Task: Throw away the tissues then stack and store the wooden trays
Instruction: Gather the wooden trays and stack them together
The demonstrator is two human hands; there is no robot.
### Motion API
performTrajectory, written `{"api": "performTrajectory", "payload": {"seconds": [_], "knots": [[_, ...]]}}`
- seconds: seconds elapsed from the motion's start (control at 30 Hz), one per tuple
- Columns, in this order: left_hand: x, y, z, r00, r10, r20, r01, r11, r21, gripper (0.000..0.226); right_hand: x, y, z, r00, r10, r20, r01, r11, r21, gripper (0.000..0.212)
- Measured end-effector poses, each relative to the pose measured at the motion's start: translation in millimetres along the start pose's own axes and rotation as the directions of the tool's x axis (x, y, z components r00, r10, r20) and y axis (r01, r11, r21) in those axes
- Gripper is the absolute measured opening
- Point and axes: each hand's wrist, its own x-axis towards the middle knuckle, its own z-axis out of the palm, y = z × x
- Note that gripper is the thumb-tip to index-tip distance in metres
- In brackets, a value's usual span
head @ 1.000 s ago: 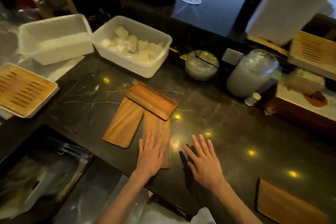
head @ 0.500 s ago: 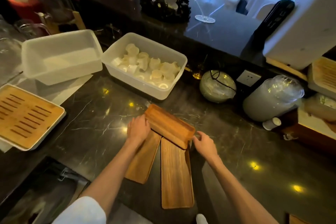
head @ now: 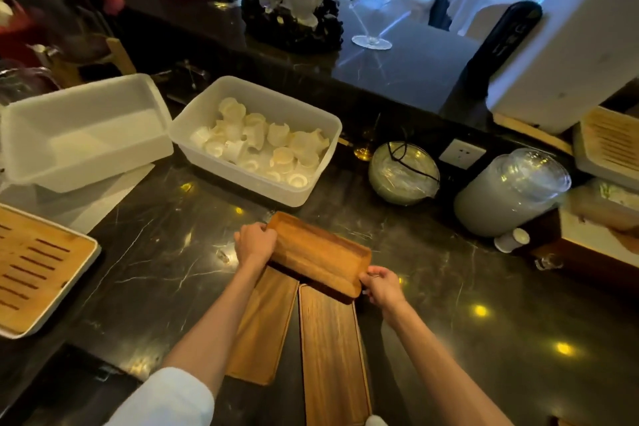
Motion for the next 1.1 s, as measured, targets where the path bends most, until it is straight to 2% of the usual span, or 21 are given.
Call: {"api": "performTrajectory", "payload": {"seconds": [0.07, 0.13, 0.2, 0.23, 0.27, 0.3, 0.37, 0.43, 0.47, 0.57, 0.63, 0.77, 0.87, 1.1], "knots": [[-18, 12, 1, 0.999, 0.0, -0.055, -0.009, 0.989, -0.15, 0.038, -13, 4, -19, 0.996, -0.094, 0.009, 0.092, 0.988, 0.124, 0.024], [-41, 26, 2, 0.999, -0.043, -0.004, 0.038, 0.913, -0.407, 0.041, -30, 10, -42, 0.972, -0.235, 0.0, 0.23, 0.954, 0.19, 0.027], [-65, 35, 6, 0.977, -0.141, 0.157, 0.211, 0.693, -0.69, 0.044, -48, 18, -68, 0.929, -0.369, -0.034, 0.369, 0.91, 0.19, 0.026], [-76, 37, 8, 0.953, -0.17, 0.252, 0.303, 0.563, -0.768, 0.041, -56, 21, -81, 0.905, -0.423, -0.05, 0.425, 0.886, 0.185, 0.024], [-86, 38, 8, 0.928, -0.16, 0.336, 0.37, 0.477, -0.797, 0.037, -63, 25, -95, 0.875, -0.48, -0.063, 0.483, 0.858, 0.174, 0.023], [-94, 38, 11, 0.908, -0.121, 0.401, 0.411, 0.439, -0.799, 0.032, -70, 30, -109, 0.846, -0.528, -0.073, 0.533, 0.83, 0.163, 0.023], [-107, 35, 20, 0.875, -0.005, 0.483, 0.442, 0.412, -0.796, 0.026, -84, 42, -135, 0.827, -0.558, -0.072, 0.562, 0.814, 0.148, 0.03], [-118, 30, 32, 0.853, 0.062, 0.519, 0.442, 0.444, -0.779, 0.046, -94, 59, -158, 0.842, -0.533, -0.085, 0.539, 0.825, 0.17, 0.038], [-127, 30, 40, 0.839, 0.081, 0.539, 0.44, 0.483, -0.757, 0.047, -99, 74, -169, 0.862, -0.493, -0.114, 0.506, 0.832, 0.227, 0.042], [-166, 32, 77, 0.83, 0.07, 0.553, 0.398, 0.619, -0.677, 0.036, -114, 118, -197, 0.923, -0.286, -0.257, 0.37, 0.842, 0.391, 0.045], [-196, 31, 106, 0.861, 0.065, 0.505, 0.335, 0.675, -0.658, 0.032, -120, 150, -214, 0.923, -0.199, -0.328, 0.325, 0.861, 0.392, 0.04], [-257, 31, 162, 0.887, 0.06, 0.457, 0.262, 0.751, -0.607, 0.026, -128, 205, -265, 0.95, -0.06, -0.307, 0.19, 0.89, 0.415, 0.041], [-302, 40, 198, 0.892, 0.096, 0.441, 0.191, 0.805, -0.561, 0.016, -130, 236, -316, 0.947, -0.043, -0.32, 0.17, 0.908, 0.383, 0.043], [-390, 58, 302, 0.905, 0.112, 0.411, 0.073, 0.91, -0.409, 0.023, -113, 286, -438, 0.914, -0.024, -0.406, 0.091, 0.985, 0.147, 0.042]]}}
